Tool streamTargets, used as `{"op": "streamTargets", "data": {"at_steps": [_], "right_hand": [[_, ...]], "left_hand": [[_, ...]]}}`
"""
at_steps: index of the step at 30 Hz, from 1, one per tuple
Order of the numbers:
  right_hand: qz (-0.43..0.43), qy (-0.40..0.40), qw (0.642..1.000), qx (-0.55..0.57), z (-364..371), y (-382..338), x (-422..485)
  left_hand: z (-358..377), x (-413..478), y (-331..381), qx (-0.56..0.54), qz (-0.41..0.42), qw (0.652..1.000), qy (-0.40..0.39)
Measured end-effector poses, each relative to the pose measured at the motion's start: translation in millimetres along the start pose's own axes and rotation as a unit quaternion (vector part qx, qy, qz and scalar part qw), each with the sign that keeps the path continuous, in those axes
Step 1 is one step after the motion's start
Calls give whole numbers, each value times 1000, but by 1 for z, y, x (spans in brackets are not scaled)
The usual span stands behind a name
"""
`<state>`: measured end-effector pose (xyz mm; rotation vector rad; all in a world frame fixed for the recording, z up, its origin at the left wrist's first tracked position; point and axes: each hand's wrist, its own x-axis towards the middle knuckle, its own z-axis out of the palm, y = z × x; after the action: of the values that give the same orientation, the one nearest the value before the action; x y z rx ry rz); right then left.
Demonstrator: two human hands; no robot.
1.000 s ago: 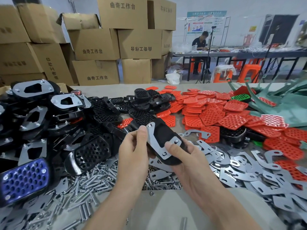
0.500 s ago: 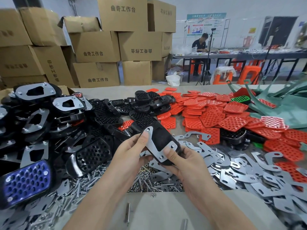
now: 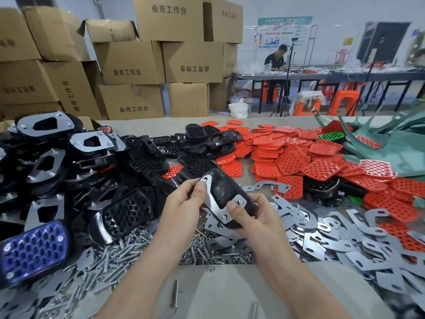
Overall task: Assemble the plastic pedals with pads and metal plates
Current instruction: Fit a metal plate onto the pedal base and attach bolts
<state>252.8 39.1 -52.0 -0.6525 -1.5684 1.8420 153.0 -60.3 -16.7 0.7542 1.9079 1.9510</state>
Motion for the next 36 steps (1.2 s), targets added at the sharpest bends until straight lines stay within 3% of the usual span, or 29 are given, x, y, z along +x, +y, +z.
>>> {"op": "streamTargets", "data": {"at_steps": [3, 7, 11, 14, 19, 23, 26, 30, 36], "right_hand": [[23, 25, 999, 34, -1, -1, 3], [57, 36, 969, 236, -7, -9, 9], [55, 53, 940, 332, -15, -14, 12], [57, 68, 931, 353, -23, -15, 14], [57, 101, 927, 356, -29, -18, 16], [57, 106, 924, 363, -31, -18, 17], [50, 101, 929, 352, -31, -17, 18], [2, 126, 937, 325, -36, -23, 18], [-82, 197, 933, 288, -65, -45, 16]], "left_hand": [[-10, 2, -4, 117, 64, 991, 18], [-25, -3, -10, 313, 116, 943, 23], [-20, -9, -23, 480, 145, 851, -156], [-14, -10, -30, 528, 155, 807, -214], [-17, -8, -30, 511, 152, 834, -143], [-17, -9, -29, 612, 151, 773, -69], [-17, -10, -28, 589, 166, 790, -51], [-3, -5, -19, 499, 163, 847, -78], [55, 5, -4, 484, 177, 826, -229]]}}
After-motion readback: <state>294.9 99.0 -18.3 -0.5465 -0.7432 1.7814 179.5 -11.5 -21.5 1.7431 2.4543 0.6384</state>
